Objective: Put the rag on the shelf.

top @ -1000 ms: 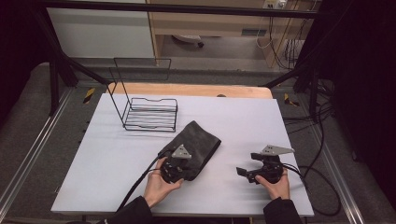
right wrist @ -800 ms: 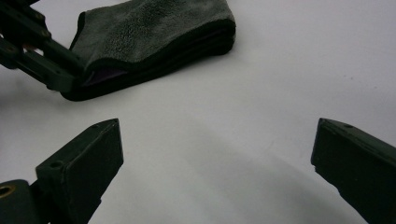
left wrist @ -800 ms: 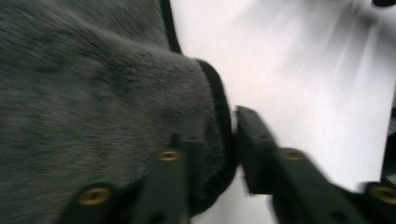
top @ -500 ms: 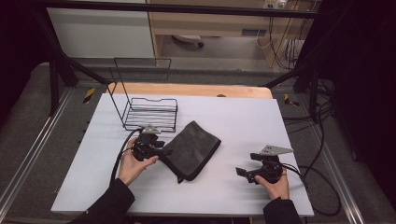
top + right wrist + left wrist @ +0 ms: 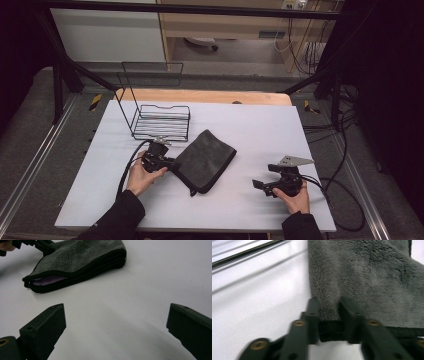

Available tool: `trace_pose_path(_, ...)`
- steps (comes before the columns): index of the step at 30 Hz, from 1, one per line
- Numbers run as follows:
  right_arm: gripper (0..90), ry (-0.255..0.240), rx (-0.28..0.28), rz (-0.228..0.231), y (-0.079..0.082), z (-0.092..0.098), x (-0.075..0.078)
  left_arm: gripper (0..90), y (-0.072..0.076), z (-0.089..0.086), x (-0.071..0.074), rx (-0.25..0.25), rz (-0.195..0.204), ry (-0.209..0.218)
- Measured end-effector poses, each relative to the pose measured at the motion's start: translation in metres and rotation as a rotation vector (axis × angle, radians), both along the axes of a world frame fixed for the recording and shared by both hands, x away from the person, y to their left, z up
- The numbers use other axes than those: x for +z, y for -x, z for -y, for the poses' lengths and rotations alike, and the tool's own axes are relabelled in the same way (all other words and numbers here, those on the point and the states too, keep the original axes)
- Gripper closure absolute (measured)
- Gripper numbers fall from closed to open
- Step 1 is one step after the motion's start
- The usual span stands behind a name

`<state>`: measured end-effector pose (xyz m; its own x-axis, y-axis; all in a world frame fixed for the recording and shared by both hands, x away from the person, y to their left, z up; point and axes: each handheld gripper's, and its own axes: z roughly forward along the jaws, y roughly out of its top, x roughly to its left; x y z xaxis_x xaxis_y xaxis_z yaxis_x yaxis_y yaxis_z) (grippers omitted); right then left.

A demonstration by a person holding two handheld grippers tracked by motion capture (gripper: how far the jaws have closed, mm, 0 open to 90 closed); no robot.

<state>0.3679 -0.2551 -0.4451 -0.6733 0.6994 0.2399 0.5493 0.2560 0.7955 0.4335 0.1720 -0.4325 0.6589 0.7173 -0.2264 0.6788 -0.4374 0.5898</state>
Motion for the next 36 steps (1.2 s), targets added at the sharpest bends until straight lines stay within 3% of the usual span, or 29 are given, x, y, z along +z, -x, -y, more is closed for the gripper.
trace_pose_path(3, 3.1, 0.004, 0.002, 0.006, 0.000, 0.000, 0.000, 80.1, 0.004, 0.000, 0.003, 0.001, -0.006, -0.012)
trace_pose_path(15, 3.1, -0.002, 0.001, 0.004, 0.000, -0.001, 0.000, 81.9, 0.038, -0.023, 0.002, -0.030, -0.087, 0.080)
trace_pose_path(36, 3.1, 0.002, 0.000, 0.004, 0.000, -0.002, -0.001, 81.5, 0.097, -0.043, 0.000, 0.005, -0.023, 0.068)
